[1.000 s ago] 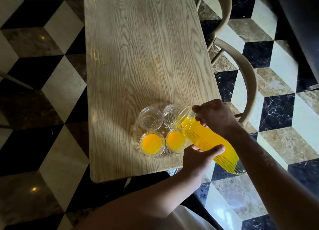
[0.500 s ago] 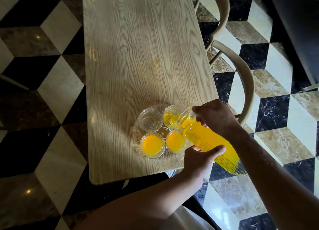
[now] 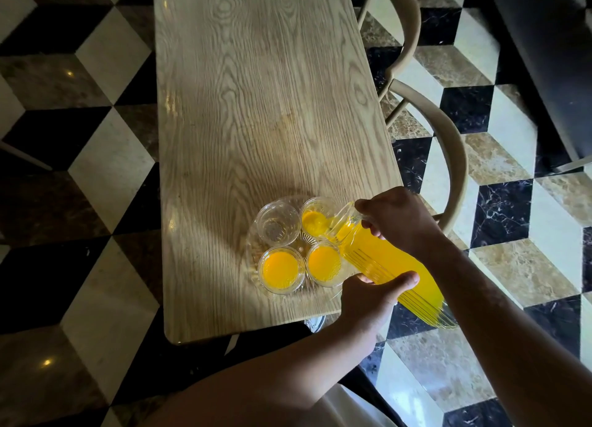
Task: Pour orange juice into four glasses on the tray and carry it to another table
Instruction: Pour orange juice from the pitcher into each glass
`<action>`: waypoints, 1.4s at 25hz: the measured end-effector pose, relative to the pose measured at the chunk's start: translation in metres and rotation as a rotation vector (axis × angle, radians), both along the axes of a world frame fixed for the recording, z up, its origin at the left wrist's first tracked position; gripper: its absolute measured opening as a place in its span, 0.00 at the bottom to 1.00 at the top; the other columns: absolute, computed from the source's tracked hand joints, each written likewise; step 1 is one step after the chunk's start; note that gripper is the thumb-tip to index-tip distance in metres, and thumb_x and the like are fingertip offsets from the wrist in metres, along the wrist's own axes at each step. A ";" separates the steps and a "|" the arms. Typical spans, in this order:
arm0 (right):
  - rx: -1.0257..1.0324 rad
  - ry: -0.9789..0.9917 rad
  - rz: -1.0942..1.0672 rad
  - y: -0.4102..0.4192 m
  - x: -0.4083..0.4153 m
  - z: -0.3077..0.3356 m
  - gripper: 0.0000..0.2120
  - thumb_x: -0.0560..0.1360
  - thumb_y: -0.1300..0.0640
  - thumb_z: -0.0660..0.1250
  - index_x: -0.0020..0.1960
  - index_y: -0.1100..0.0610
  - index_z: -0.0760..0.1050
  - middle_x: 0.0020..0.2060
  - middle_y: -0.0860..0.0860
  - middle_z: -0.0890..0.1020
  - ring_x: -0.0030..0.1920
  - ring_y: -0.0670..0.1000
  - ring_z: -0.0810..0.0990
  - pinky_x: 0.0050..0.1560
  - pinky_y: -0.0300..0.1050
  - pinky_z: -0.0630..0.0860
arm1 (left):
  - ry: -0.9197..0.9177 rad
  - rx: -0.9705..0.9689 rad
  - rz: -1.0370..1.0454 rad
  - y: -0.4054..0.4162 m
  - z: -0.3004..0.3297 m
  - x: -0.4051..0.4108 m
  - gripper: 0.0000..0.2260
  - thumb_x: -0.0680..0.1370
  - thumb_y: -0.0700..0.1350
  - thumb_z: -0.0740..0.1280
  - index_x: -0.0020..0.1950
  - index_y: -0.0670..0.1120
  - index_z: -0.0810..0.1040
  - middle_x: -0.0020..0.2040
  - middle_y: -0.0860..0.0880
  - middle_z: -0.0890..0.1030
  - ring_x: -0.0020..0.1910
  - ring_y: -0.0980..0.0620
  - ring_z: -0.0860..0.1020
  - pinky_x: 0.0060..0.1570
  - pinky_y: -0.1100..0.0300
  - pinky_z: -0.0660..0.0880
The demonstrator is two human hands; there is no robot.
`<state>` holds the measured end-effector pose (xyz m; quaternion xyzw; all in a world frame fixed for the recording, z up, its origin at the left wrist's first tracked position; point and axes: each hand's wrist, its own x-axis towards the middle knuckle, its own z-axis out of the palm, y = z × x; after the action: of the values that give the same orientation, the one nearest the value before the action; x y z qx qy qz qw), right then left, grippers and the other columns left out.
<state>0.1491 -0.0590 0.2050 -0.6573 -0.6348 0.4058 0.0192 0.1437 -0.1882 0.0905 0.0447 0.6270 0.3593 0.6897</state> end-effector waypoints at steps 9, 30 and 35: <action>-0.019 -0.026 0.001 0.000 -0.003 0.003 0.20 0.79 0.52 0.67 0.30 0.58 0.79 0.27 0.52 0.81 0.30 0.49 0.78 0.41 0.45 0.76 | -0.047 0.002 -0.011 0.000 0.003 0.001 0.43 0.49 0.67 0.84 0.49 0.37 0.81 0.39 0.47 0.83 0.42 0.54 0.86 0.62 0.44 0.84; -0.078 -0.056 -0.031 0.004 -0.009 0.000 0.15 0.79 0.52 0.66 0.34 0.55 0.77 0.29 0.50 0.79 0.30 0.48 0.77 0.34 0.40 0.74 | -0.012 -0.019 -0.035 0.001 0.012 -0.009 0.46 0.51 0.68 0.84 0.53 0.34 0.85 0.40 0.47 0.83 0.41 0.53 0.86 0.59 0.43 0.85; -0.057 0.008 -0.062 0.001 -0.007 0.004 0.16 0.79 0.54 0.66 0.34 0.58 0.77 0.28 0.50 0.78 0.30 0.50 0.77 0.38 0.43 0.74 | 0.078 -0.045 -0.065 0.003 0.016 -0.013 0.50 0.47 0.73 0.83 0.53 0.38 0.81 0.47 0.44 0.83 0.54 0.45 0.86 0.60 0.45 0.84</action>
<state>0.1419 -0.0577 0.2093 -0.6751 -0.6023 0.4258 0.0155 0.1311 -0.1849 0.1061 0.0636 0.6598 0.3204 0.6768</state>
